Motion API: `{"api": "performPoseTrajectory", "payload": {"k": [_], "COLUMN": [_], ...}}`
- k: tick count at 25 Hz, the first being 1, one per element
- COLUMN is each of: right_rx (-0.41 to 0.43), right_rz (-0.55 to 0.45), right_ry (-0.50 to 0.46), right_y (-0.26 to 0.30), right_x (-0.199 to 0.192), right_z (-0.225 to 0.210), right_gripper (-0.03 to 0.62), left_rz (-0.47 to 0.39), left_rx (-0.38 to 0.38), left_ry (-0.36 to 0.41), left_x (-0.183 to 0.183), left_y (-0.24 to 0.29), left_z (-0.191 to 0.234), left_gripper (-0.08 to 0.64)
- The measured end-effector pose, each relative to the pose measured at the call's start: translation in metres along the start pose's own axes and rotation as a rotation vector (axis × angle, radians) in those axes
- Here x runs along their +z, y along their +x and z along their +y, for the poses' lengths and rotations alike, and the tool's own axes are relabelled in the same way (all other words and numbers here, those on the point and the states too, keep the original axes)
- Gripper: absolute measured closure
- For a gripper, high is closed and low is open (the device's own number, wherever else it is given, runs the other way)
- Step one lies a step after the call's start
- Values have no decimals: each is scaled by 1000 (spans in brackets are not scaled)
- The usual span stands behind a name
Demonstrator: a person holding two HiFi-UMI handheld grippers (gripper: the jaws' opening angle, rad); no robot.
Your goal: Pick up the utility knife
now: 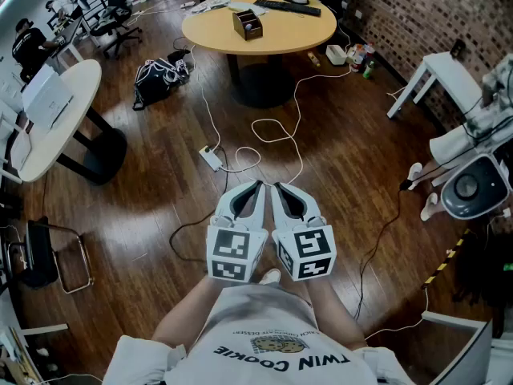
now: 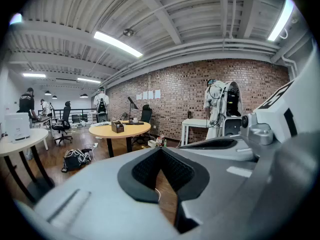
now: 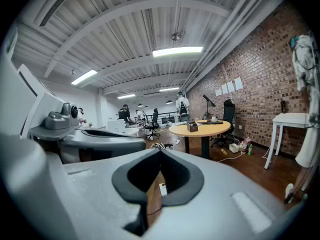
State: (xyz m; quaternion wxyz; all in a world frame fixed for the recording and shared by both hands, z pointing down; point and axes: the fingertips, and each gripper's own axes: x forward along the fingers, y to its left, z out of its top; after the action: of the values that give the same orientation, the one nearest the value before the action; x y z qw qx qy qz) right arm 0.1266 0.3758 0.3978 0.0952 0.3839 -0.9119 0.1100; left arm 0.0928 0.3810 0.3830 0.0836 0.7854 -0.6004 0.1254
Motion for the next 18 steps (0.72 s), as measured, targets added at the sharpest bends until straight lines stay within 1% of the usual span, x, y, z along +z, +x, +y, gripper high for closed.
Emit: {"api": "performPoseTrajectory", "payload": {"k": [4,9,18], "right_rx": [8,7,-25], "right_rz": [-14,-9,-2], "right_ry": [-16,-35,-54], "right_y": [13,35,100], "right_x": [4,11,30], "right_z": [-7,-21,-46], "right_gripper": [592,592,592], "left_rz": [-5,-15,-17], "left_rx": [2,-8,-31], "left_ry": [6,-6,-37], "left_x": [-2,3,13], "left_y": [17,44,99], "left_z": [4,13,59], "left_gripper": [552,552,552]}}
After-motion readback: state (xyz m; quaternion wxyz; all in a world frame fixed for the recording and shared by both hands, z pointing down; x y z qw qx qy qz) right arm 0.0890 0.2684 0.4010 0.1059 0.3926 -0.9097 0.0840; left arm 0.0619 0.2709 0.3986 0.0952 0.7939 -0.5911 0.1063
